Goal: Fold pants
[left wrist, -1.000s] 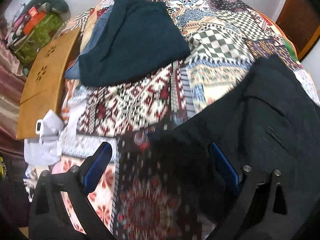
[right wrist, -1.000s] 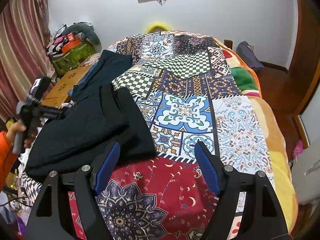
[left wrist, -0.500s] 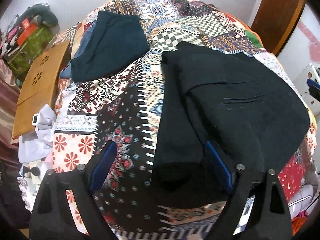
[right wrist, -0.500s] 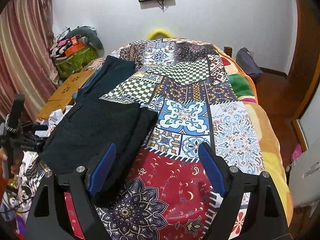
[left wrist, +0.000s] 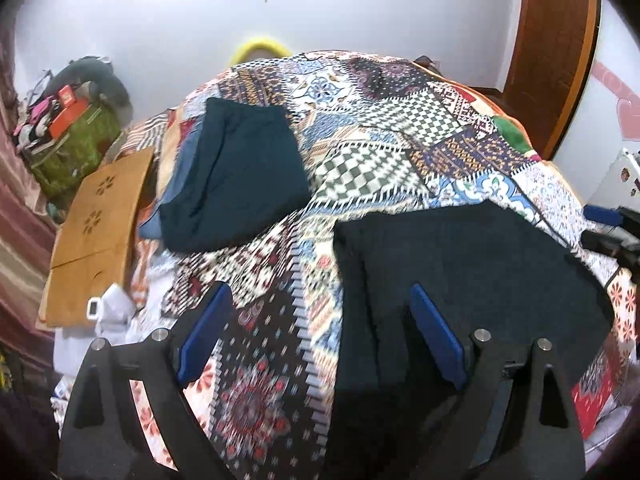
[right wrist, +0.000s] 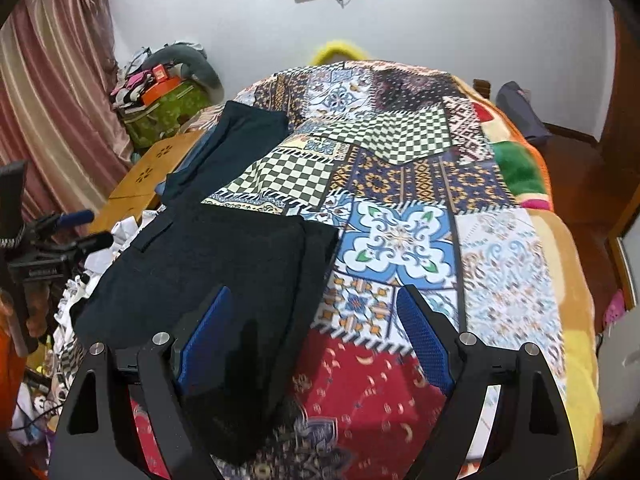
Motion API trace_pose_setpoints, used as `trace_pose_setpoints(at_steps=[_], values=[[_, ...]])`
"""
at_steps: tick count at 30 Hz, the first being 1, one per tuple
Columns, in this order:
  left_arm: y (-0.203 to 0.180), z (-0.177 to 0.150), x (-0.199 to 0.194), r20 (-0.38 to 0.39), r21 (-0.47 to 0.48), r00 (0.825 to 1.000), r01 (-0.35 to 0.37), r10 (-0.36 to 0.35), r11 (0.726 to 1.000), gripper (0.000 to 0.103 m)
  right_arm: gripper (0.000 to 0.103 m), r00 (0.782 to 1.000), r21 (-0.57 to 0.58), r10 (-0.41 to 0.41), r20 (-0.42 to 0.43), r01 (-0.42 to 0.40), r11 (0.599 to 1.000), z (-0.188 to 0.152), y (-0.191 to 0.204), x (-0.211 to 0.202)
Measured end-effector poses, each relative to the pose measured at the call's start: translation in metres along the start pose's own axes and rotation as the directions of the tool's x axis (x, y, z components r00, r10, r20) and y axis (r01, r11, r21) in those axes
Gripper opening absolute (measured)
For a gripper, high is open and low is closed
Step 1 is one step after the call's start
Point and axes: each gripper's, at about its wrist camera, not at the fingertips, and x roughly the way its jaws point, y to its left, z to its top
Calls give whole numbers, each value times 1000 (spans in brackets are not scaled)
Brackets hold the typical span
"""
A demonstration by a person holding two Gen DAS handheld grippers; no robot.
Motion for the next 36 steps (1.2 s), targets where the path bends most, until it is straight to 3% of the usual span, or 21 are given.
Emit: trace_pose_setpoints(at_steps=[6, 8, 10, 12, 14, 19, 21, 24, 28, 31, 34, 36], values=[[-19, 21, 26, -2, 65, 999, 50, -50, 997, 91, 82, 997, -17, 52, -50, -53, 998, 15, 0, 33], [-26, 26, 38, -42, 84, 996, 86, -83, 993, 91, 78, 994, -8, 75, -80, -76, 997, 20, -1, 46], [-30, 29, 50, -85, 87, 990, 122, -115, 989, 90, 68, 990, -5, 87, -108, -88, 996, 23, -4, 57], [-35, 28, 59, -117, 96, 985, 139, -128, 986, 79, 62, 984, -7, 91, -151, -93, 996, 25, -5, 74], [-39, 27, 67, -151, 108, 979, 156, -138, 982, 72, 59, 981, -2, 100, -163, -102, 995, 24, -7, 79], [-38, 24, 75, -194, 70, 961, 214, -197, 974, 59, 39, 966, 22, 173, -190, -172, 985, 25, -8, 91], [-35, 24, 73, -184, 53, 961, 218, -205, 975, 48, 35, 969, 7, 165, -184, -166, 986, 26, -6, 92], [-35, 24, 67, -156, 57, 964, 226, -215, 972, 42, 26, 980, -46, 133, -149, -142, 989, 25, 0, 85], [-45, 30, 48, -83, 136, 980, 190, -180, 972, 33, 16, 990, -132, 107, -90, -119, 984, 28, 12, 71], [-50, 42, 32, -8, 177, 986, 165, -166, 970, 31, 15, 997, -217, 71, -6, -71, 974, 34, 24, 56], [-48, 49, 40, -12, 164, 987, 159, -160, 974, 31, 15, 998, -239, 45, 31, -36, 970, 39, 24, 55], [-48, 49, 60, -60, 144, 989, 145, -138, 979, 32, 15, 1000, -223, 23, 22, -17, 975, 39, 22, 69]])
